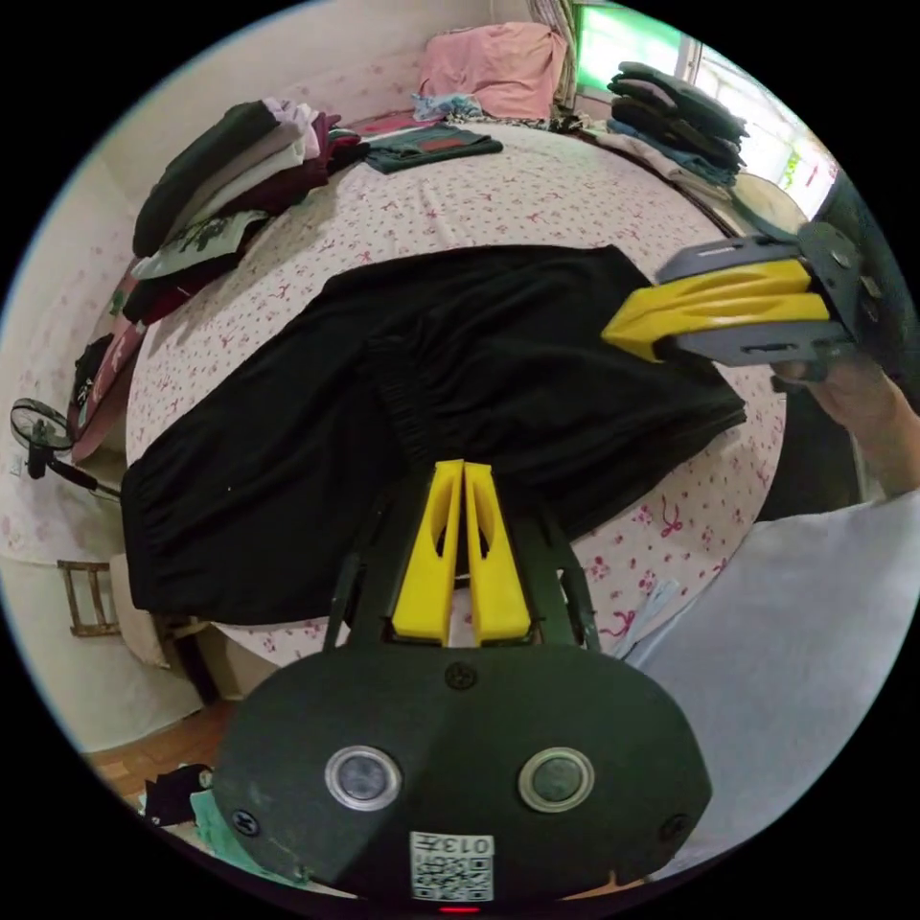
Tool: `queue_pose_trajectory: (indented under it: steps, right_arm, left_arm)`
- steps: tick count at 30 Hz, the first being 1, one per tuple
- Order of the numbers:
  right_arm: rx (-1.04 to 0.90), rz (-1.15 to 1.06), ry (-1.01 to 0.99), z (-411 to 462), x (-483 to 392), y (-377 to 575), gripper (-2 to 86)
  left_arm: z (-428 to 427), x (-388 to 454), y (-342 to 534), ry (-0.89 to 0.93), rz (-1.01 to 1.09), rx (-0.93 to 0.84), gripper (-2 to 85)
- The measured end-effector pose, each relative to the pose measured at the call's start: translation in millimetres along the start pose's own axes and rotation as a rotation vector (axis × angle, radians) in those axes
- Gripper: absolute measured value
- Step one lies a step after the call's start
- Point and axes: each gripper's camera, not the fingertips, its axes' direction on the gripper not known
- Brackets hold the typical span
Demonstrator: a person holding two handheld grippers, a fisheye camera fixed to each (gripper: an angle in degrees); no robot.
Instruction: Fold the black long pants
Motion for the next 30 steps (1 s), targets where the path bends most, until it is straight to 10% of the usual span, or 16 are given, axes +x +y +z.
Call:
queue_pose_trajectory:
  steps: [11,22,30]
  right_arm:
    - [-0.26,-0.036,-0.07,83.3,23.1,-111.5,0.1]
    - [0.012,-0.174,-0.172,87.0,45.0,-254.7,3.9]
    - [-0.023,-0.281,-0.33,143.3,44.3,-379.3,10.8]
  left_arm:
    - [-63.8,-115.9,23.6,0.188,-0.149,0.143,-0.3]
    - [-165.0,-336.8,139.0,-0.095,-0.792,0.368,6.0]
    - [-157.0,-446.9,225.2,0.244,-1.034,0.484,14.7]
